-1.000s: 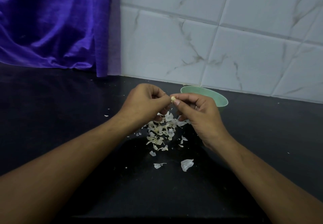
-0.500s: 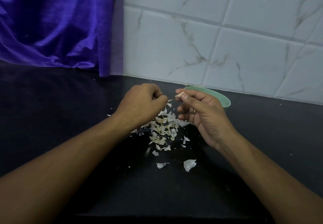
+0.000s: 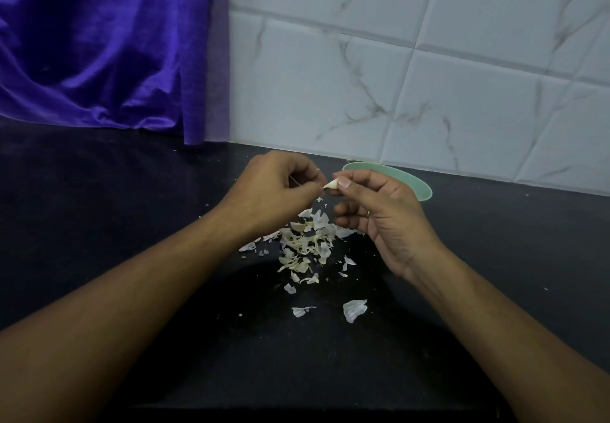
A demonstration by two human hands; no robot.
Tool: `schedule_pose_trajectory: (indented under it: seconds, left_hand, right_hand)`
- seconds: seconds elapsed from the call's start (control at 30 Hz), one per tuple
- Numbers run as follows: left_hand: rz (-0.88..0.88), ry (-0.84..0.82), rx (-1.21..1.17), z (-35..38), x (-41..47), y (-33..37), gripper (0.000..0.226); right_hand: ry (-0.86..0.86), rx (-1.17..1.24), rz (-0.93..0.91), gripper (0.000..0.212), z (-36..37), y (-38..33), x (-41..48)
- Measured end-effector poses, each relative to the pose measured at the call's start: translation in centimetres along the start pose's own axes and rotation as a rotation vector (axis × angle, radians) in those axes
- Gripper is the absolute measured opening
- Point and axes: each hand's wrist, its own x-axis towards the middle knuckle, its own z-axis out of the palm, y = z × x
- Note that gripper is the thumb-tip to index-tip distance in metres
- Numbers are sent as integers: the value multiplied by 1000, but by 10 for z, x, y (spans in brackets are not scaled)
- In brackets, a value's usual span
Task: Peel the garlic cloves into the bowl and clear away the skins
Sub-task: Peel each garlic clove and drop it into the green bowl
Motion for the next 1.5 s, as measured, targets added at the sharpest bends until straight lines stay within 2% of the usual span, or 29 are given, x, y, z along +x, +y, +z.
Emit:
schedule_pose_trajectory:
  seconds: [0.23, 0.57, 0.73, 0.93, 1.13, 1.27, 1.5]
  left_hand:
    - [63, 10, 53, 1, -2, 2, 6]
    - [23, 34, 45, 3, -3, 1, 9]
    - [-13, 130, 59, 10, -5, 1, 10]
    - [-19, 203, 62, 14, -3, 0, 14]
    - [36, 271, 140, 16, -6, 3, 15]
    - [112, 295, 239, 16, -9, 8, 19]
    - [200, 338, 277, 18, -10, 10, 20]
  right_hand:
    - [-5, 27, 32, 16, 0, 0, 0]
    - [-29, -23, -46, 13, -1, 4, -1]
    - [-3, -59, -112, 6, 5, 5, -5]
    - [9, -87, -165, 6, 10, 3, -8]
    - [-25, 93, -2, 6, 12, 1, -8]
    - [-32, 210, 104, 17, 13, 0, -5]
    - [-52, 321, 159, 17, 13, -2, -6]
